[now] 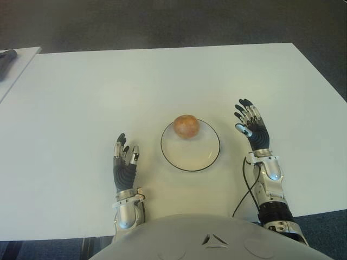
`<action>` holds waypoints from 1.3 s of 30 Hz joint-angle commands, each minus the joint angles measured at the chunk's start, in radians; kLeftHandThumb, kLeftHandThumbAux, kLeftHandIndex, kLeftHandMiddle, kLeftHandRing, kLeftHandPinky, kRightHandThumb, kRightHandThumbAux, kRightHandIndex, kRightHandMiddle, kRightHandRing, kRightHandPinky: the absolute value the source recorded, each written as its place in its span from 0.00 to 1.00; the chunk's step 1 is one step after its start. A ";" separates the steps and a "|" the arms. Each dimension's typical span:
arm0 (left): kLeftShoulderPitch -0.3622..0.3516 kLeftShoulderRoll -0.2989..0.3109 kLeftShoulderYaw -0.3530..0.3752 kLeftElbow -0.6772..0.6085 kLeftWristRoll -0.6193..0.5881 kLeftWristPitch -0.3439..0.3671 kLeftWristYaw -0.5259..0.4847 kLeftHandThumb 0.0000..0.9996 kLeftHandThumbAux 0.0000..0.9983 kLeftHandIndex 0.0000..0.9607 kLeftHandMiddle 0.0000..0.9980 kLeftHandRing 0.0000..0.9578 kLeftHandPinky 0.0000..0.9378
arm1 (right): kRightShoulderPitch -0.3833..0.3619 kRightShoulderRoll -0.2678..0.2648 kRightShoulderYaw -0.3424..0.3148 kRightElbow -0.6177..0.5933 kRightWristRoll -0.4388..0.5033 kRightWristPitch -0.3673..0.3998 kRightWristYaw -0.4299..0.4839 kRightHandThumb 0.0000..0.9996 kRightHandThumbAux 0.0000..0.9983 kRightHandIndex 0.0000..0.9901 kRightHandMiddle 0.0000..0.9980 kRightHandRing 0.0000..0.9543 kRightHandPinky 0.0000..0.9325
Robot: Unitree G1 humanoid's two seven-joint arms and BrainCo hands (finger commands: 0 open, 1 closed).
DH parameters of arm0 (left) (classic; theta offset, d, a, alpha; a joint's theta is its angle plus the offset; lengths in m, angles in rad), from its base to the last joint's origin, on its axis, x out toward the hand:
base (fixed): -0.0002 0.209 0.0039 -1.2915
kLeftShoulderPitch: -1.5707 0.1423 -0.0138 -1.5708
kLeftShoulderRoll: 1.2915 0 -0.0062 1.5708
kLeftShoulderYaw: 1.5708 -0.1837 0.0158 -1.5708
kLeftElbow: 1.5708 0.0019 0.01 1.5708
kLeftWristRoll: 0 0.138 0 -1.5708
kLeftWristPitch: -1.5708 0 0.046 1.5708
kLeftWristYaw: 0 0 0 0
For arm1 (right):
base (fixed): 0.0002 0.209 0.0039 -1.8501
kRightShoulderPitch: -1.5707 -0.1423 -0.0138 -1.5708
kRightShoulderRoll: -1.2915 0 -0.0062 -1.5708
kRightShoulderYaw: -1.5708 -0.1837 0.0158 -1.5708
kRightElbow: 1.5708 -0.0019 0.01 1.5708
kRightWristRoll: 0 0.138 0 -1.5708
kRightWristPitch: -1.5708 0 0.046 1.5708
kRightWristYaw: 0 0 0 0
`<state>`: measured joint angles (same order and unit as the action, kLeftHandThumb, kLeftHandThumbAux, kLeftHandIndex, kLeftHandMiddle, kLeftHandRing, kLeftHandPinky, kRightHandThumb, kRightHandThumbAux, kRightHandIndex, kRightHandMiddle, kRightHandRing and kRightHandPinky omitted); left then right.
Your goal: Put the apples into the plate.
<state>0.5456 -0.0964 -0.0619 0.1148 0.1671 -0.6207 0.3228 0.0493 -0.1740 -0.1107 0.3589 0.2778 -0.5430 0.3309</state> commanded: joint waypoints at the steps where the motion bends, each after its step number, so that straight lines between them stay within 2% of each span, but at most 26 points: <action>1: 0.004 -0.007 0.017 0.038 -0.017 0.024 -0.008 0.06 0.51 0.09 0.07 0.04 0.02 | 0.039 0.016 -0.008 0.010 0.003 -0.023 0.027 0.13 0.65 0.08 0.09 0.09 0.11; 7: 0.031 -0.004 0.019 -0.004 -0.036 0.049 -0.028 0.07 0.50 0.08 0.06 0.03 0.01 | 0.093 0.017 -0.010 -0.026 -0.001 -0.004 0.035 0.13 0.66 0.08 0.09 0.09 0.12; 15: 0.113 -0.001 0.000 -0.093 -0.043 0.080 -0.058 0.07 0.49 0.07 0.04 0.02 0.02 | 0.165 0.034 -0.015 -0.045 0.012 -0.069 0.075 0.14 0.66 0.08 0.09 0.09 0.12; 19: 0.145 0.002 -0.011 -0.136 -0.043 0.092 -0.071 0.06 0.49 0.07 0.04 0.02 0.02 | 0.225 0.048 -0.010 -0.068 0.032 -0.083 0.107 0.14 0.67 0.07 0.08 0.09 0.11; 30: 0.201 0.014 -0.032 -0.226 -0.038 0.116 -0.087 0.07 0.49 0.07 0.04 0.02 0.03 | 0.309 0.081 0.006 -0.126 0.045 -0.060 0.137 0.20 0.66 0.07 0.08 0.08 0.10; 39: 0.246 0.030 -0.038 -0.286 -0.041 0.122 -0.107 0.07 0.48 0.09 0.06 0.04 0.03 | 0.365 0.094 0.019 -0.173 0.011 -0.057 0.116 0.18 0.65 0.06 0.07 0.07 0.10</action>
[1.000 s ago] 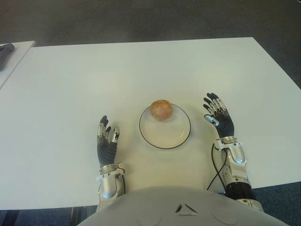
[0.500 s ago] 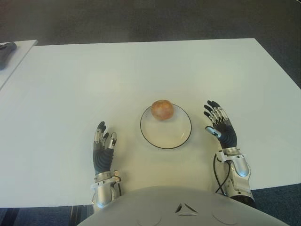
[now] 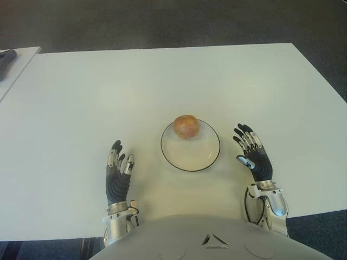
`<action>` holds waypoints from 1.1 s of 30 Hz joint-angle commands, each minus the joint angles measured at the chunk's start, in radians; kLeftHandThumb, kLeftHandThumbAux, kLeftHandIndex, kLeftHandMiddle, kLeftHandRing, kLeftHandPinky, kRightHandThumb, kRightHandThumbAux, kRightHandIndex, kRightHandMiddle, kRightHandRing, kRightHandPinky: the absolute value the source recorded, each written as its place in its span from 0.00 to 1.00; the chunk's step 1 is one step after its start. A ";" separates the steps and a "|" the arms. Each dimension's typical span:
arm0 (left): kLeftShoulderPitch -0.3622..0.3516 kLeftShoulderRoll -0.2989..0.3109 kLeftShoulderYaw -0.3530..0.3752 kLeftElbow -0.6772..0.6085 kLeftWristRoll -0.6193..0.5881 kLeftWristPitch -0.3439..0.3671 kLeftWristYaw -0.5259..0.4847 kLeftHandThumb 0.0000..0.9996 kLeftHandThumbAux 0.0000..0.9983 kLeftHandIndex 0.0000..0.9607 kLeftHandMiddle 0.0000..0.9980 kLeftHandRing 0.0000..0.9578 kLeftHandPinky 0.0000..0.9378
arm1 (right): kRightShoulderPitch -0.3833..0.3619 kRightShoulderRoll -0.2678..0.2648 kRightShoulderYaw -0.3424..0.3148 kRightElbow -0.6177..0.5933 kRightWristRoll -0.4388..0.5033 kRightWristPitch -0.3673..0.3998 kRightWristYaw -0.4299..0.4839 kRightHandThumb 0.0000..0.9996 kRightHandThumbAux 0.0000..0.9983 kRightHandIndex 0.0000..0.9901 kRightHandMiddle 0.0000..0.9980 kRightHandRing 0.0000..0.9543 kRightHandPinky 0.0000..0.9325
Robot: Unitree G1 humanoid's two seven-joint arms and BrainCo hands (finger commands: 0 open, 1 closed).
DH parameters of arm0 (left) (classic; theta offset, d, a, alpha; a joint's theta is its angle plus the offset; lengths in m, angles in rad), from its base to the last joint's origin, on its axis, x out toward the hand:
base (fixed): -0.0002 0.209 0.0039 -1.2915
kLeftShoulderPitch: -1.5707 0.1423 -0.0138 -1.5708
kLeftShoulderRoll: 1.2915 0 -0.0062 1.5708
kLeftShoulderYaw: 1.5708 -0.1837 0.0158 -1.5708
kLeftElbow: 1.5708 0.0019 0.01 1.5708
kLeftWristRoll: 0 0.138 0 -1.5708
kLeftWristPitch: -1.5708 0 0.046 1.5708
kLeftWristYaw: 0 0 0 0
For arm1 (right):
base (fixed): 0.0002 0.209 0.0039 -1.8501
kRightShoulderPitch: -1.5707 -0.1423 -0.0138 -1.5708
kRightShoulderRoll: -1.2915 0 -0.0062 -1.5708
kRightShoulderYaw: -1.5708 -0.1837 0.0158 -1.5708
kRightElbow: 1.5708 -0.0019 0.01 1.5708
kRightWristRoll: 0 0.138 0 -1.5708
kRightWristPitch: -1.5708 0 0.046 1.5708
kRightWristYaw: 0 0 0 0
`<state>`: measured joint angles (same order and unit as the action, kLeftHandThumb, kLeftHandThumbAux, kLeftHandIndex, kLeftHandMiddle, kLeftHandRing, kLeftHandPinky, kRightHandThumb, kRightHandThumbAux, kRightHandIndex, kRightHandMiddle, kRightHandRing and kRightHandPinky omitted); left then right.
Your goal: Put the apples into the plate.
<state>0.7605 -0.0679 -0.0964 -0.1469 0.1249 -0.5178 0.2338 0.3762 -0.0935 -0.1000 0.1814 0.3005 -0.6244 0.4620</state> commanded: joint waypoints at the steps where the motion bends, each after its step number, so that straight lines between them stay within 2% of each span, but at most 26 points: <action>1: 0.037 0.004 -0.004 -0.030 0.002 0.022 -0.021 0.06 0.48 0.10 0.06 0.04 0.03 | 0.043 0.014 0.010 0.000 -0.017 0.024 -0.019 0.18 0.65 0.06 0.07 0.07 0.10; 12: 0.073 0.010 0.000 -0.058 -0.004 0.030 -0.041 0.06 0.45 0.10 0.05 0.02 0.00 | 0.067 0.032 0.023 -0.021 -0.059 0.019 -0.071 0.18 0.63 0.06 0.07 0.06 0.10; 17: 0.076 0.014 0.007 -0.061 -0.010 0.028 -0.042 0.06 0.45 0.12 0.06 0.03 0.02 | 0.090 0.044 0.033 -0.063 -0.087 0.099 -0.133 0.20 0.63 0.06 0.08 0.08 0.11; 22: 0.075 0.021 0.012 -0.058 -0.027 0.011 -0.049 0.06 0.45 0.13 0.08 0.05 0.05 | 0.111 0.059 0.044 -0.088 -0.099 0.122 -0.165 0.23 0.61 0.05 0.09 0.09 0.13; 26: 0.074 0.024 0.019 -0.057 -0.040 -0.002 -0.057 0.06 0.46 0.14 0.08 0.06 0.07 | 0.095 0.080 0.045 -0.005 -0.099 -0.004 -0.150 0.23 0.60 0.05 0.10 0.10 0.13; 33: 0.066 0.028 0.029 -0.048 -0.063 -0.021 -0.078 0.07 0.47 0.15 0.09 0.07 0.07 | 0.089 0.094 0.045 0.041 -0.105 -0.086 -0.160 0.21 0.61 0.06 0.10 0.10 0.13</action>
<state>0.8277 -0.0489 -0.0744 -0.1997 0.0761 -0.5284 0.1769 0.4542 -0.0140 -0.0599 0.1633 0.2082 -0.7111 0.3060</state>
